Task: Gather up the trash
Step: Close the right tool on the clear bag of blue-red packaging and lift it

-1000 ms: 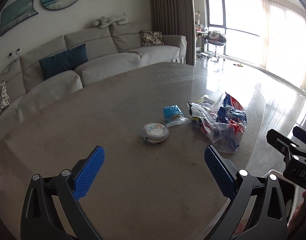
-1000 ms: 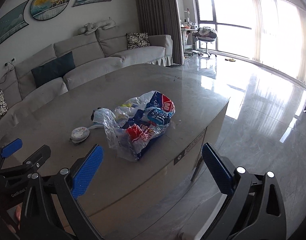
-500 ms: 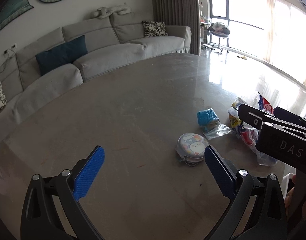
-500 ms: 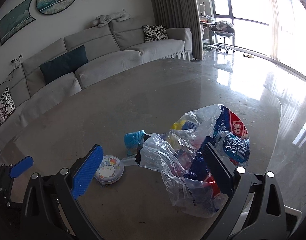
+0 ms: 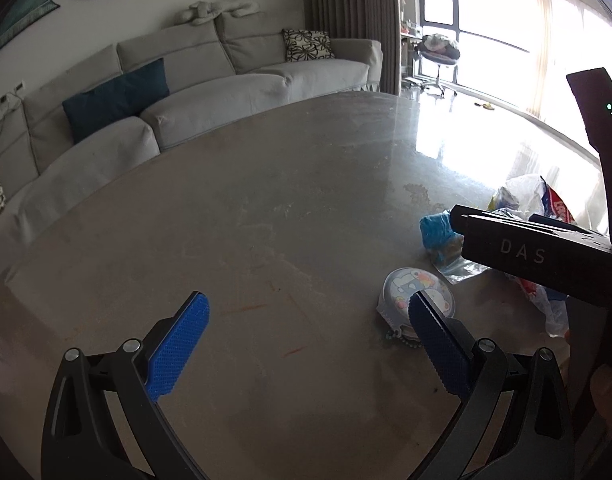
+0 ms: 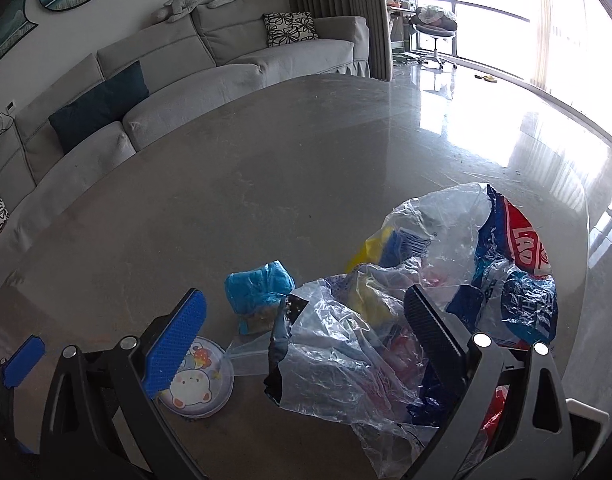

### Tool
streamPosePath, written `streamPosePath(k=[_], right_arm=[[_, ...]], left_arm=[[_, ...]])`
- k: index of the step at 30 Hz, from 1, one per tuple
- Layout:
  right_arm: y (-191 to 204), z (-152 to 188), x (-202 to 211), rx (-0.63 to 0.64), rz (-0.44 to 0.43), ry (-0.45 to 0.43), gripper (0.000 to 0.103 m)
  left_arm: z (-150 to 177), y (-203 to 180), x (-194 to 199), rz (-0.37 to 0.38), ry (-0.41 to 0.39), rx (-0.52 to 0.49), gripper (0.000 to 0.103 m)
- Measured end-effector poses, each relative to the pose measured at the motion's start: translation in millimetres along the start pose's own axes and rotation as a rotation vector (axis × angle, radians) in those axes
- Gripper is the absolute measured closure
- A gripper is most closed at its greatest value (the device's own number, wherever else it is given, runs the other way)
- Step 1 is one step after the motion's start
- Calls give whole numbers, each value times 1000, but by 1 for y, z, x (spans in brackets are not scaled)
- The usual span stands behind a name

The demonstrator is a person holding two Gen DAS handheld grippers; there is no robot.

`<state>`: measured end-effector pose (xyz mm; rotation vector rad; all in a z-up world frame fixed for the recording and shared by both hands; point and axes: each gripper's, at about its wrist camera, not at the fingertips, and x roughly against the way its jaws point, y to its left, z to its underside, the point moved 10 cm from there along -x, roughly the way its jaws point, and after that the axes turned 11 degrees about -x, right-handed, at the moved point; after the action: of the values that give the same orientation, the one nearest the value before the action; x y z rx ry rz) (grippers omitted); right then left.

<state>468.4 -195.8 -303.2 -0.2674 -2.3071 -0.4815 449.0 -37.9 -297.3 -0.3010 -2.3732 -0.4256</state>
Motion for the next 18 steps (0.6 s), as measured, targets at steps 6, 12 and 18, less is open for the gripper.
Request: streamPosePath(k=[6,12,18], right_arm=[[-4,9,-21,32,96,55,5],[-9,18,-34,47,132,89,5],[-9,24,-41,58,142,109,5]], left_arm=[[1,0,-2,16,6,6,5],[3,-7,1,14,-4,-21,5],[7,-12,0,16,5,-22,5]])
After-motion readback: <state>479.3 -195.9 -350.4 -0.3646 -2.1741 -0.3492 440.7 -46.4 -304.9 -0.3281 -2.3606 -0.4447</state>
